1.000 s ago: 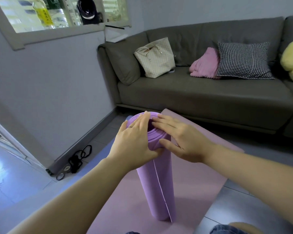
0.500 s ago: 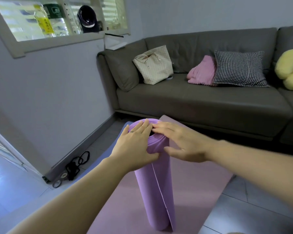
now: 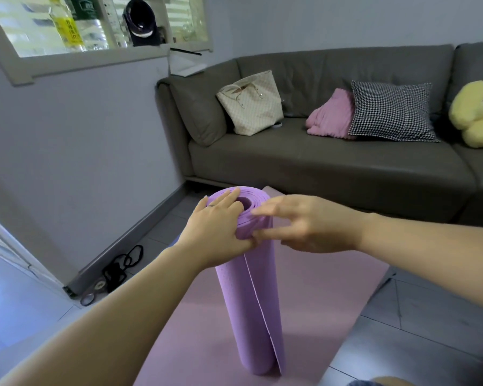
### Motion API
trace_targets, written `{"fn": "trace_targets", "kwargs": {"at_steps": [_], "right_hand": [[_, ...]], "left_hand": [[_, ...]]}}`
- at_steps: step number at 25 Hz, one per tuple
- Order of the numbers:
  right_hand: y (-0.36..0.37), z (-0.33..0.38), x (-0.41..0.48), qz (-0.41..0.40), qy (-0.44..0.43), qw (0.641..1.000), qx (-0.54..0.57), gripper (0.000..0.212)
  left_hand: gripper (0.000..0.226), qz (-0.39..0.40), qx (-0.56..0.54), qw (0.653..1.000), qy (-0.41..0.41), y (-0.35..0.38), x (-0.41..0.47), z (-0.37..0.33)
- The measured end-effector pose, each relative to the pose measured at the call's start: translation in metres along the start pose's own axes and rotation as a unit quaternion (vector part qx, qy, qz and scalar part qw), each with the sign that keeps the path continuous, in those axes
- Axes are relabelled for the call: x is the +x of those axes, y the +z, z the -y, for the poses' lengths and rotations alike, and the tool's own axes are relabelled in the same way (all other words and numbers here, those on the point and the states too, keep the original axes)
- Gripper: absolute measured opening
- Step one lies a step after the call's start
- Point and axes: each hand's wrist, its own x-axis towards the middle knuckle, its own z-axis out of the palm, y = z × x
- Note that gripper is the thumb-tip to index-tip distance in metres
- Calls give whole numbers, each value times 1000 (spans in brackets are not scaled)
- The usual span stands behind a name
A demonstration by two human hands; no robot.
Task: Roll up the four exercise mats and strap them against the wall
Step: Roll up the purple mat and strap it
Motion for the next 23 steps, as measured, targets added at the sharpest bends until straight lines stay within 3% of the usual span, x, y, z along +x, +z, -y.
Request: {"fn": "trace_targets", "kwargs": {"at_steps": [7,12,19,23], "right_hand": [[15,-9,4,-35,-15,998,-43,43],[13,-3,15,-60,-3,998,-33,20],[-15,6,43,55,33,998,8,17],[-25,0,48,159,142,974,74,16]], "left_hand": [[57,-5,-15,1000,10,0,1,-1],[60,2,-16,1000,3,3,5,7],[64,-10,-45,999,23,7,13,1],[65,3,-21,999,24,7,21,1]]}}
